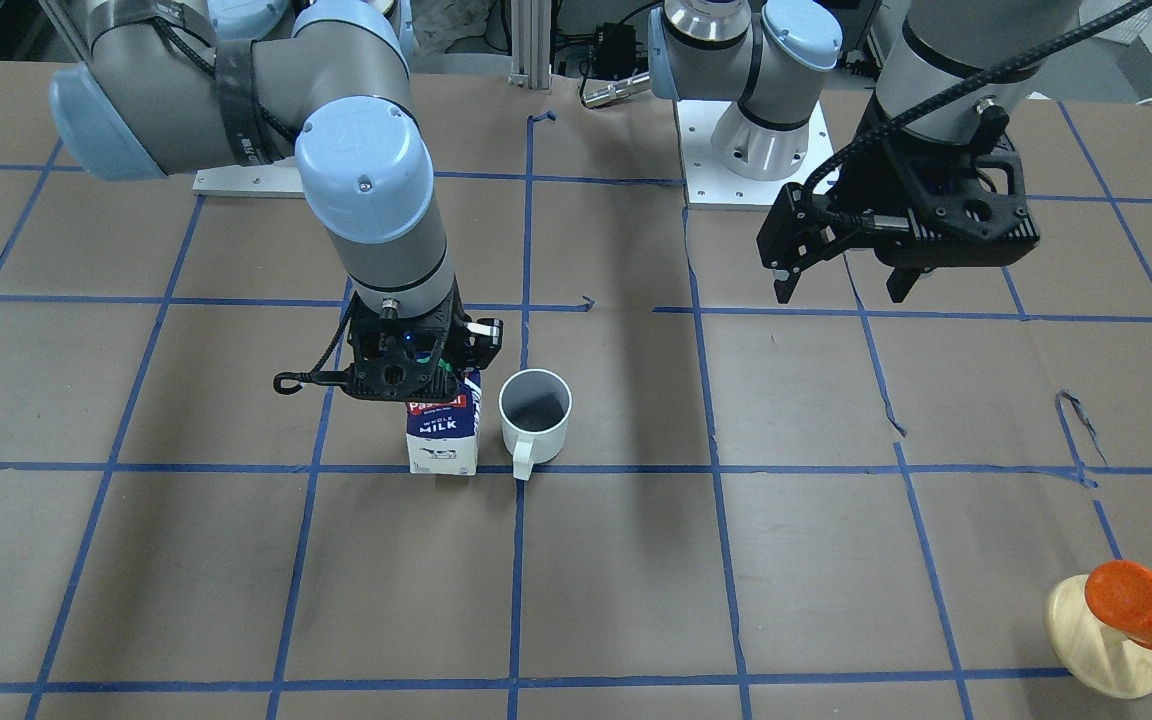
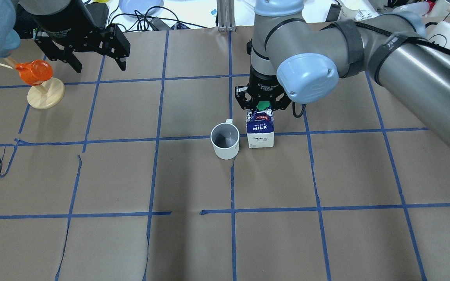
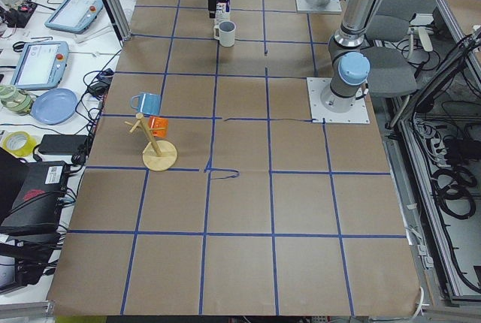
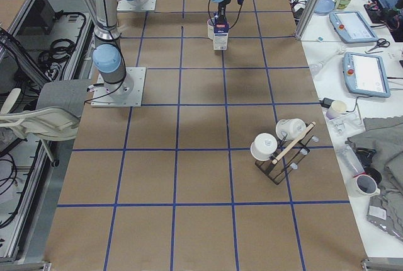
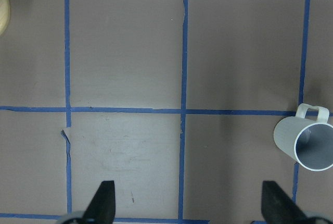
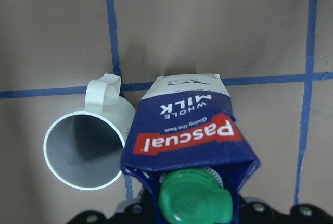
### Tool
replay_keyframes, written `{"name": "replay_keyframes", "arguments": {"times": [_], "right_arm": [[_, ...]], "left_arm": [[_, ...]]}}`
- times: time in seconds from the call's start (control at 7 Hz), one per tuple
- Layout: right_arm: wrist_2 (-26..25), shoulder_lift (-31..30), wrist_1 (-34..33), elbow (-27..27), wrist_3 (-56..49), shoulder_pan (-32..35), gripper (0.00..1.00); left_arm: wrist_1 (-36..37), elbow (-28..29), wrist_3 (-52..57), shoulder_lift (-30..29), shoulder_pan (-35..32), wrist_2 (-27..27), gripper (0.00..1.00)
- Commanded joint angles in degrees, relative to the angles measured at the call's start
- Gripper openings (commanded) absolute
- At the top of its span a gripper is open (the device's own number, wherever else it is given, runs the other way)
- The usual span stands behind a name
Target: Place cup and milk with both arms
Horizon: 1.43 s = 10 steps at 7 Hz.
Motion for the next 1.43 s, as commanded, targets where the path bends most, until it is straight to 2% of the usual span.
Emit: {"name": "replay_keyframes", "arguments": {"times": [0.0,0.14,0.29,0.43,0.86,1.14,1.29], "right_arm": [[0.07,-0.13,-0.08,0.81,0.24,0.42,0.3],[0.07,-0.13,-0.08,1.07,0.24,0.42,0.32],[0.07,-0.13,-0.25,1.51,0.24,0.42,0.51],[-0.1,-0.04,-0.51,1.86,-0.37,0.42,0.76],[-1.16,-0.56,-0.25,1.08,-0.99,-0.45,0.82],[-1.25,-3.02,0.7,-2.51,-1.52,-2.29,0.92],[-1.77,-4.68,6.81,-6.7,-1.87,-3.0,0.94]], "left_arm": [[0.0,-0.04,0.01,0.0,0.0,0.03,1.0],[0.0,-0.04,0.01,-0.09,0.0,0.03,1.0],[0.0,-0.47,0.01,0.09,0.0,0.03,1.0],[0.0,-0.65,0.01,0.18,0.0,0.03,1.0],[0.09,-0.65,0.01,0.18,0.0,0.03,1.0],[0.0,-0.65,0.01,0.18,0.0,0.03,1.0],[0.0,-0.65,0.01,0.18,-0.09,0.03,1.0]]}}
